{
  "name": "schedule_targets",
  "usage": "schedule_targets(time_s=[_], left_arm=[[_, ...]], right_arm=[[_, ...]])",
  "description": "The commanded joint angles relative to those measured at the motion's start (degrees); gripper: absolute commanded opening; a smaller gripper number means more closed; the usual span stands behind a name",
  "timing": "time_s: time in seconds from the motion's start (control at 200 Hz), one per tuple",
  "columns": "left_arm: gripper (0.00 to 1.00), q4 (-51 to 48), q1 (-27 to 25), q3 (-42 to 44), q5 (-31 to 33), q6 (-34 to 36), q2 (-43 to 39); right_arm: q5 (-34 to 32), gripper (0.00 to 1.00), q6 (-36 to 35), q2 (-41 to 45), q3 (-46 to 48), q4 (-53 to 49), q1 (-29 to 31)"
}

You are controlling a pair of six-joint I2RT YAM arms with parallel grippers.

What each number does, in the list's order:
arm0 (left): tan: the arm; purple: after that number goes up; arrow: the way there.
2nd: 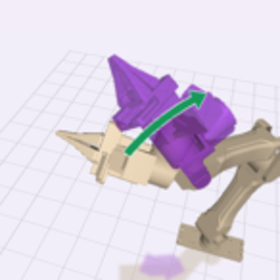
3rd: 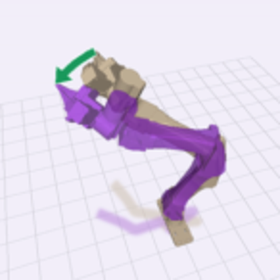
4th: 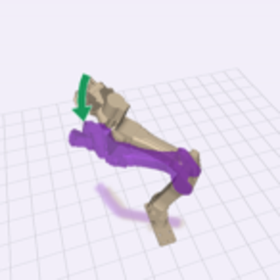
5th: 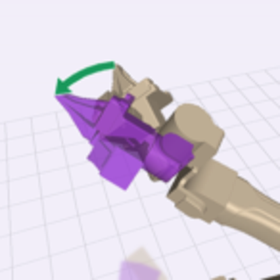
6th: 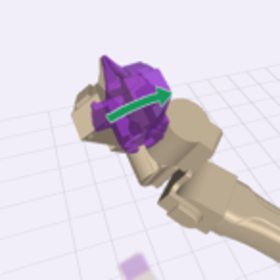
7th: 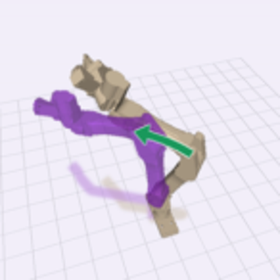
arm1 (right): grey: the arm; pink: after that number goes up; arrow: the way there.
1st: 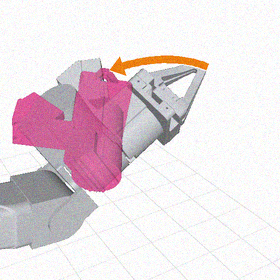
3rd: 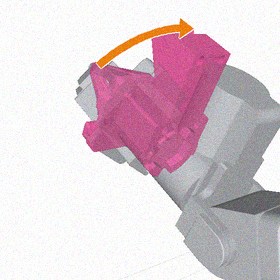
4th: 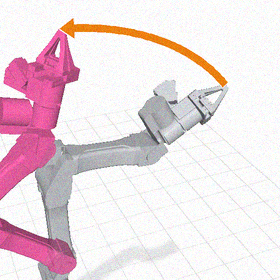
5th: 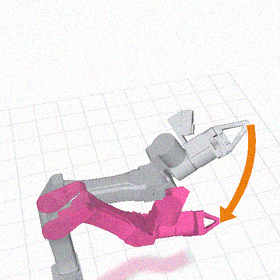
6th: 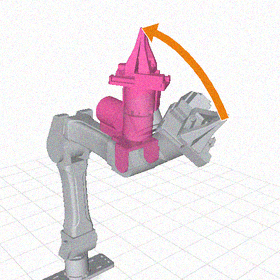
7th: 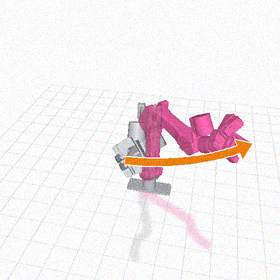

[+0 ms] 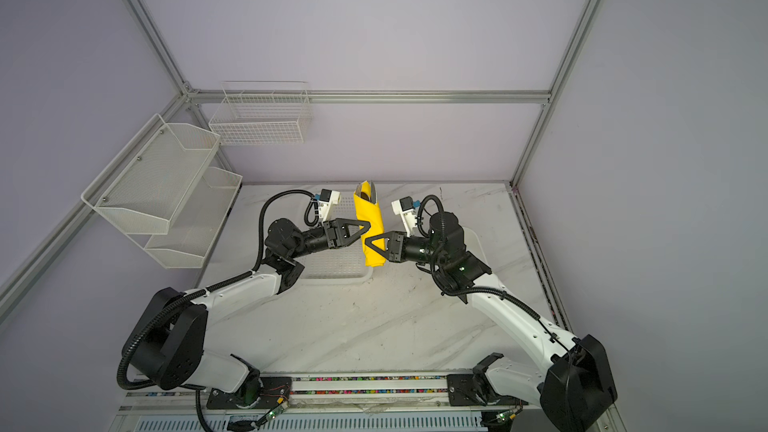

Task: Place the utensils on the paper napkin and roll it up
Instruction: 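Bring the left gripper back and grasp the yellow bundle's top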

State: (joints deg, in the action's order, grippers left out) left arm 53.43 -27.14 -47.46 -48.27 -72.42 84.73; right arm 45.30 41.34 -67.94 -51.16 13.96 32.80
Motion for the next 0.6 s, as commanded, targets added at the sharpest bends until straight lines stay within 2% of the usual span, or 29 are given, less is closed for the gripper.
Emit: schedule_targets(time_s=[0.0,0.24,0.425,0.595], left_arm=[[0.43,3.50,-0.28,-1.68,-0.38,0.42,-1.70],[0.34,7.65,-0.36,-2.07,-0.42,-1.79,-0.78],[0.21,9.04,-0.37,-1.67,-0.55,-2.69,-0.32],[0.14,9.15,-0.37,-1.38,-0.30,-2.50,-0.35]], right_arm=[[2.34,0.07,0.89,-0.03,0.17,5.74,0.16],[3.74,0.07,1.89,0.03,1.06,7.31,0.16],[3.30,0.08,1.87,0.62,1.49,7.49,0.16],[3.14,0.10,1.41,0.79,1.59,7.16,0.16]])
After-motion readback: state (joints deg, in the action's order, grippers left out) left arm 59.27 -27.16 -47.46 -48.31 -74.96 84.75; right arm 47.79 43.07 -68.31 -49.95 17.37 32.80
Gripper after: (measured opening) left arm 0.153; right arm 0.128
